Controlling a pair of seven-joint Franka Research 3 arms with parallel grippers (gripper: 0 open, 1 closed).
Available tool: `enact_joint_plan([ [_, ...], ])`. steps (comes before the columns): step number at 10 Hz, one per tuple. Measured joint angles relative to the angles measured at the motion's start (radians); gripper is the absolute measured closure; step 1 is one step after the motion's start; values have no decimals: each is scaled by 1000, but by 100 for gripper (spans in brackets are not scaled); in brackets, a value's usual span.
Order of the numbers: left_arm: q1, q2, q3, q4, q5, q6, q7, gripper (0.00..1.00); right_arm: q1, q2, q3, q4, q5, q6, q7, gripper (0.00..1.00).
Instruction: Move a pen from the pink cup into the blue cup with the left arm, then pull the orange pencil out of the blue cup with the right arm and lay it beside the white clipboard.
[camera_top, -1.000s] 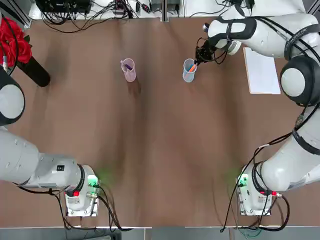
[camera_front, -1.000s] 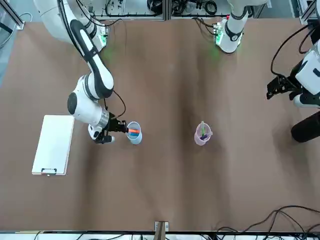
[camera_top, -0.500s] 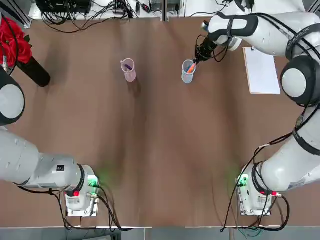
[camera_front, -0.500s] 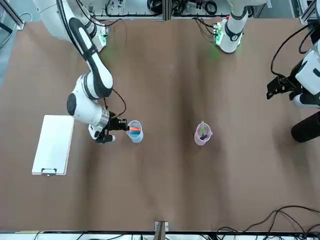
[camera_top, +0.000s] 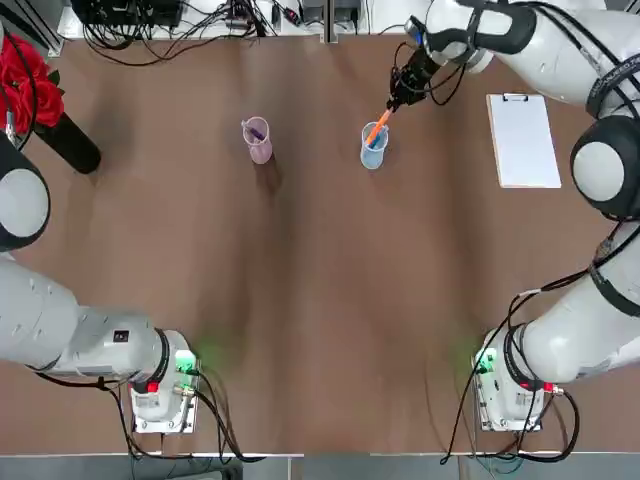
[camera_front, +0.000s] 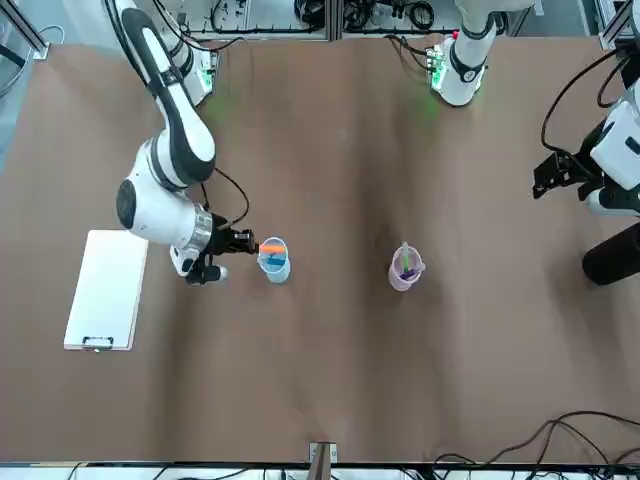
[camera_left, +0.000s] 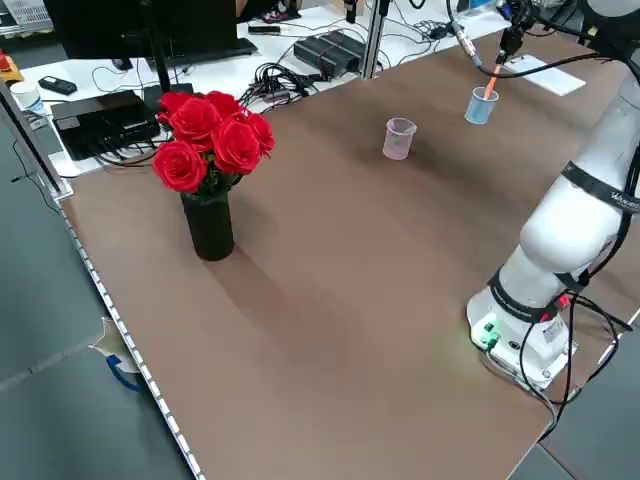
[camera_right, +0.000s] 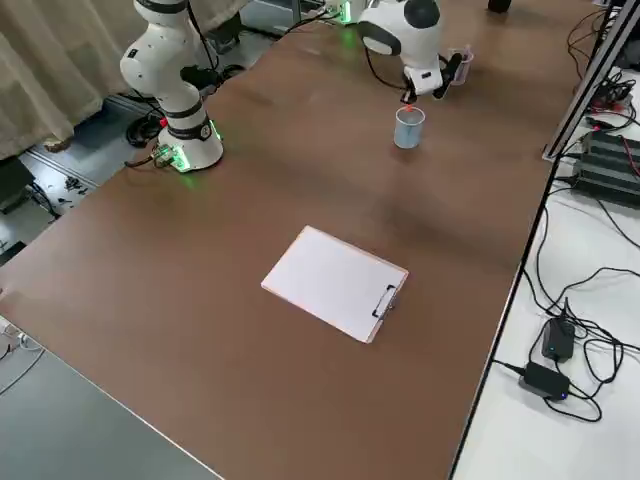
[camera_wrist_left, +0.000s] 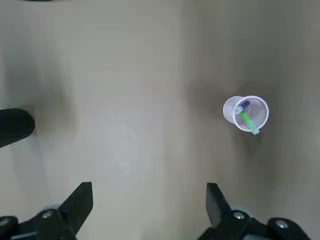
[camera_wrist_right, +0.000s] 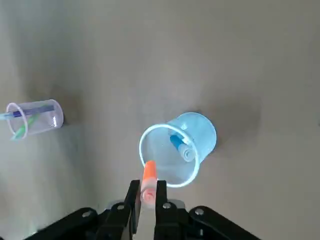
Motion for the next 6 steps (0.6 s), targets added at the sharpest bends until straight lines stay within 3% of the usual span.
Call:
enact_joint_plan([
  [3,0,4,0,0,0,0,0,0,-4,-48,-77,81,-56,-179,-1,84],
  [6,0,6,0,0,0,1,0,0,-6,-71,-168,178,-230,-411,0,84],
])
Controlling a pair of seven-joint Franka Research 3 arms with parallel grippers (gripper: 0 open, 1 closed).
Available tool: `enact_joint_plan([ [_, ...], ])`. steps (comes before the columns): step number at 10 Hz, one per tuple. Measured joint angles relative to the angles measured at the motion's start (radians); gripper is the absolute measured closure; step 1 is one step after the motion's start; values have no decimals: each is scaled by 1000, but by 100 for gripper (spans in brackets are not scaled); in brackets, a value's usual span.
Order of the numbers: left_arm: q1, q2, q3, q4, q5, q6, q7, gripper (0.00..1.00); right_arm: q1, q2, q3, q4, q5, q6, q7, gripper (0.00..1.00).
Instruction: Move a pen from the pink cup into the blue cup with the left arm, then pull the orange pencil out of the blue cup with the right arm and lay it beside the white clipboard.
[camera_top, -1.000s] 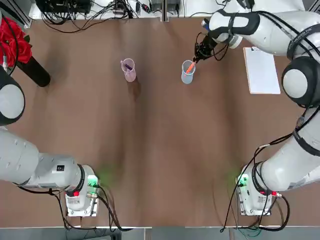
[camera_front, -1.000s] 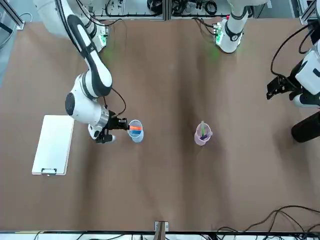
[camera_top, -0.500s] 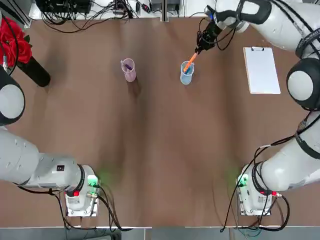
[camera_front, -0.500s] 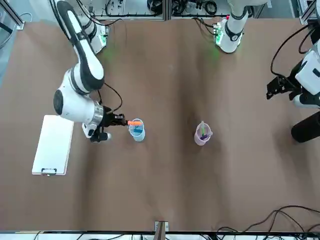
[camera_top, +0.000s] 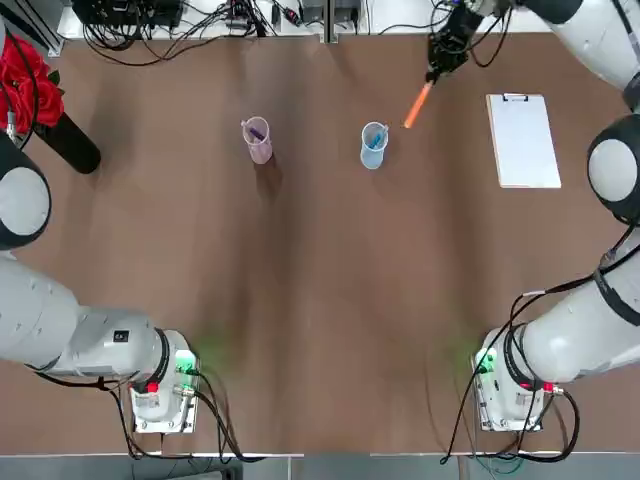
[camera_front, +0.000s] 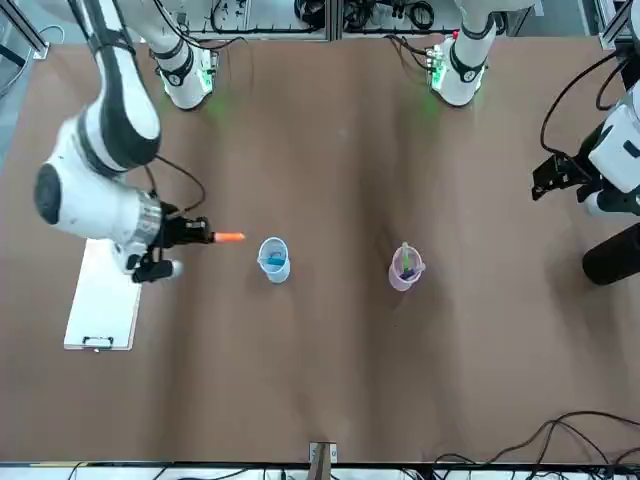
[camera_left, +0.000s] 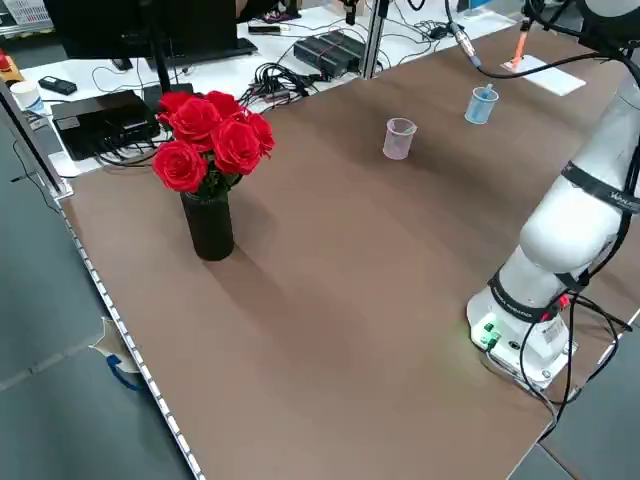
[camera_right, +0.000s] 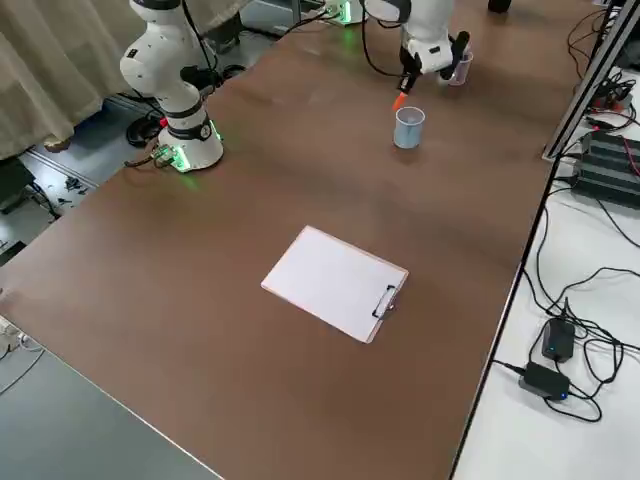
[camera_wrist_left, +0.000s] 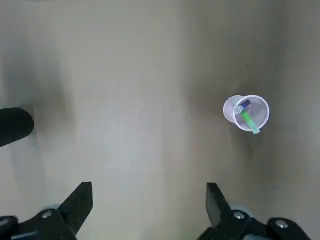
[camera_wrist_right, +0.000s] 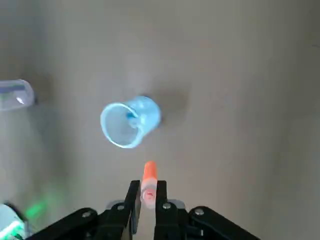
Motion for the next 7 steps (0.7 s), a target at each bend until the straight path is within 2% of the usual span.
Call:
enact_joint_plan([
  [2,0,0,0,0,0,0,0,0,-5,1,-81,18,-111,-156,-56,84],
  [4,0,0,0,0,0,1,0,0,-13,41,-152,11,-148,-204,-107,84],
  [7,0,1,0,0,0,1,0,0,-18,233,-179,15,-169,-155,-113,84],
])
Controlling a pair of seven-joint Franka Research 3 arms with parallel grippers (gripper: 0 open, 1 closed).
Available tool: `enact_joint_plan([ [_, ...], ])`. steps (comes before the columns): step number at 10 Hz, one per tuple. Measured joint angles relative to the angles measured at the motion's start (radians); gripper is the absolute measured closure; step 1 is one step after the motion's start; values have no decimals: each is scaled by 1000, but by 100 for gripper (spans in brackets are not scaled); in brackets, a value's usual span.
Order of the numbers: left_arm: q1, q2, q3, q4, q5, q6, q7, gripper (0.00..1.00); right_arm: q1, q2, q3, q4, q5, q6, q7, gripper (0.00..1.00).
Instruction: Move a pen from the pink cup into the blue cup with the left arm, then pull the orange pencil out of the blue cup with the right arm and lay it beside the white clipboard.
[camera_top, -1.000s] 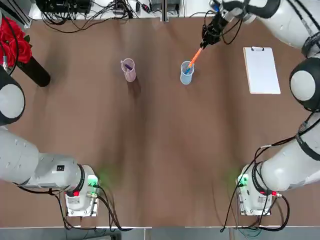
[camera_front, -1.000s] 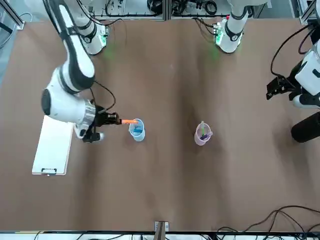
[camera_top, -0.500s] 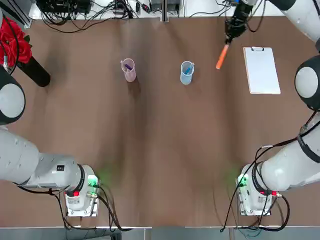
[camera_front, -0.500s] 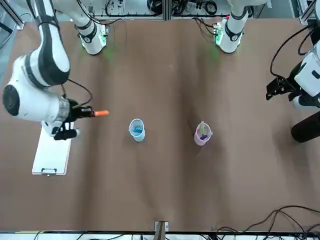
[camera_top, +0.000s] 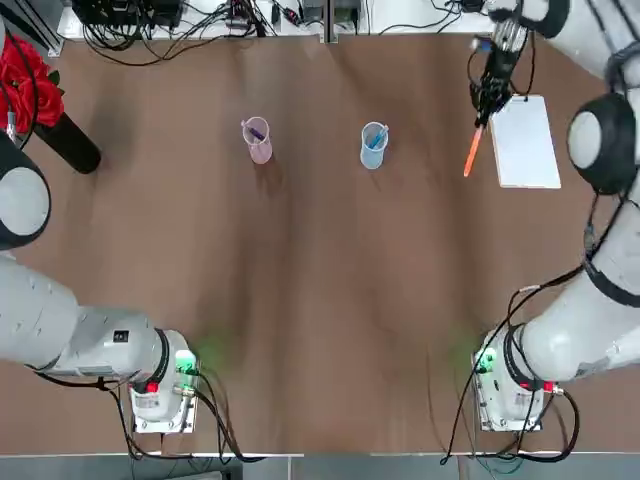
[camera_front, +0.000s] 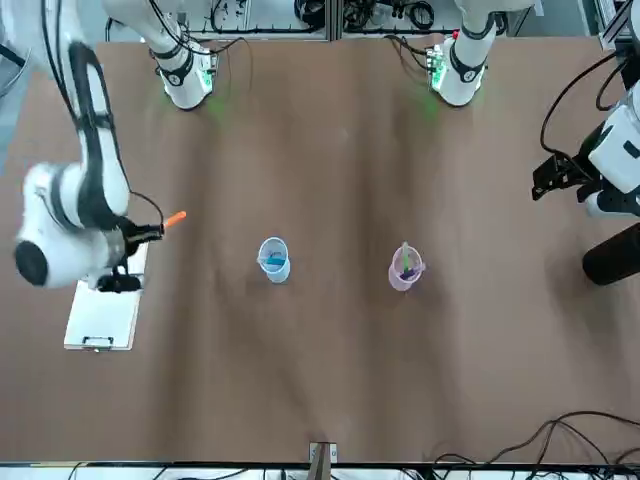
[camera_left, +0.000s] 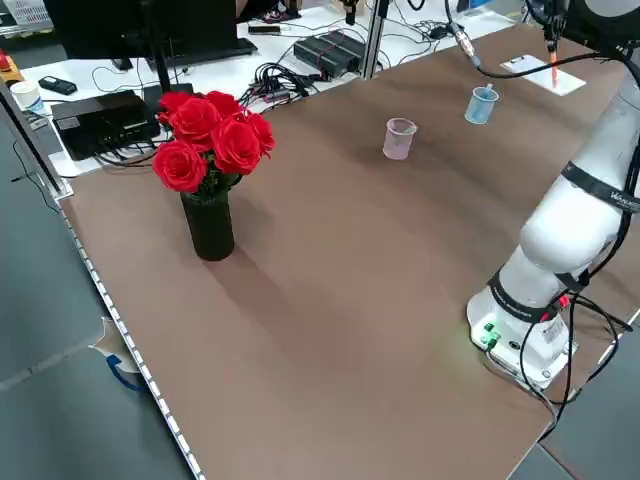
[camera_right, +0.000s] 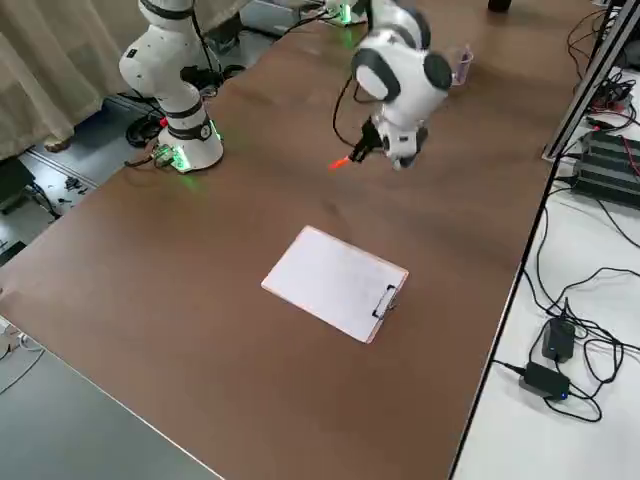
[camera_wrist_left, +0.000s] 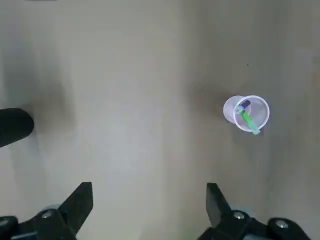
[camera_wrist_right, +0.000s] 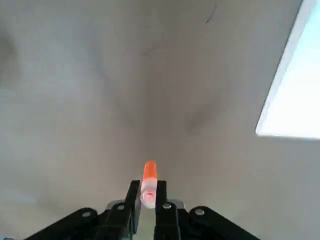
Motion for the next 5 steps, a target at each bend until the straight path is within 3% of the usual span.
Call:
enact_joint_plan([
  [2,0,0,0,0,0,0,0,0,1,91,-1,55,-37,47,-5,84],
  [5,0,0,0,0,0,0,0,0,1,148,-1,130,-40,119,-11,84],
])
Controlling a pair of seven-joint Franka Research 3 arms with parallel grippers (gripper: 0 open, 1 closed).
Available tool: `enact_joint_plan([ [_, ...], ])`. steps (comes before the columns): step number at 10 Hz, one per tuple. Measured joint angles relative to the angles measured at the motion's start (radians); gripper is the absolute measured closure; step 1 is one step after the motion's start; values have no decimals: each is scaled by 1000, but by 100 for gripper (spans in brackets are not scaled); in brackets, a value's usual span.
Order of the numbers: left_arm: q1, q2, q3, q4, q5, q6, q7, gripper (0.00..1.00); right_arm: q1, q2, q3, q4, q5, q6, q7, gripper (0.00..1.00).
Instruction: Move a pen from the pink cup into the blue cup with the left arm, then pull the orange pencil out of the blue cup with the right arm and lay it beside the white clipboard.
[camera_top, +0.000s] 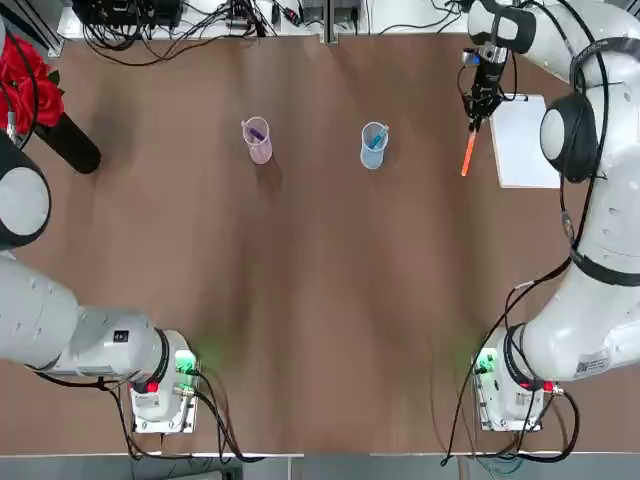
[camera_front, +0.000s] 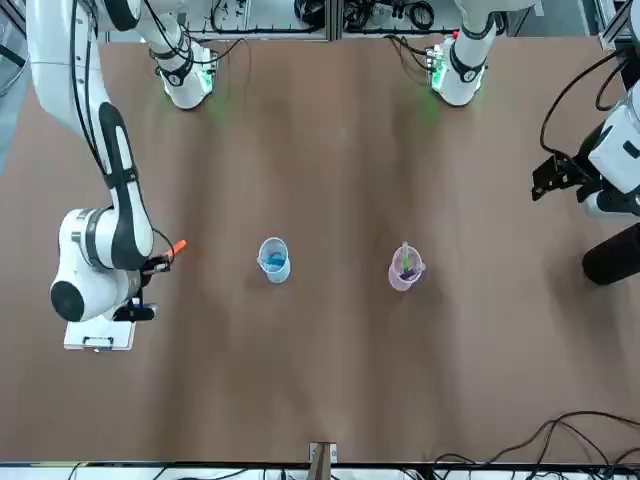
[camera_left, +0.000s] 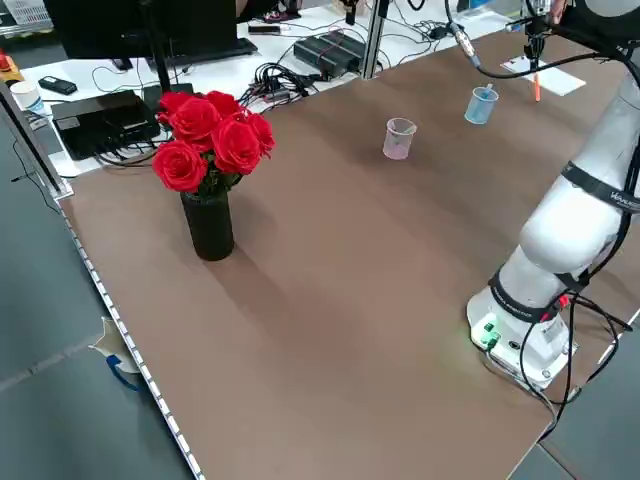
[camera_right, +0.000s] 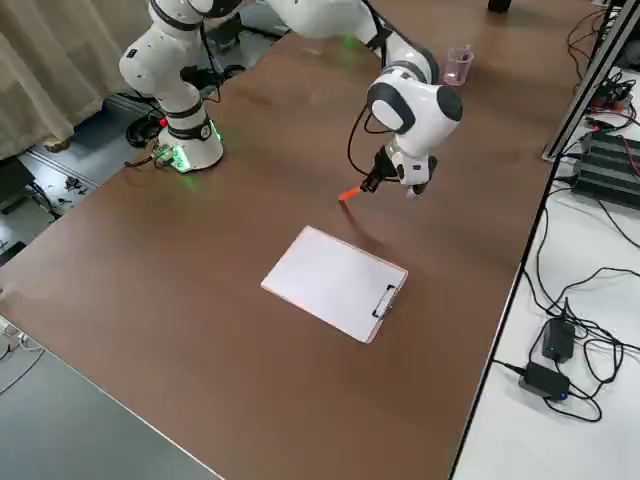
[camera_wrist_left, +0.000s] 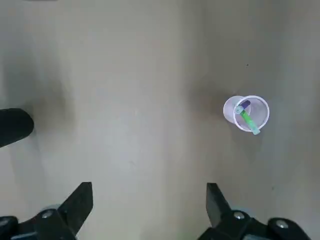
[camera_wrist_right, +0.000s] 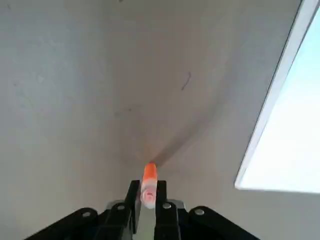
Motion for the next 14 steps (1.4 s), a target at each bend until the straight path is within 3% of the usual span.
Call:
enact_joint_plan([
  [5,0,0,0,0,0,0,0,0,-1,80,-2,33,0,235,-76,84],
  [8,0,0,0,0,0,0,0,0,-19,136,-7,108,0,269,-127,84],
  [14,0,0,-1,0,0,0,0,0,-48,182,-8,116,121,306,-155,84],
])
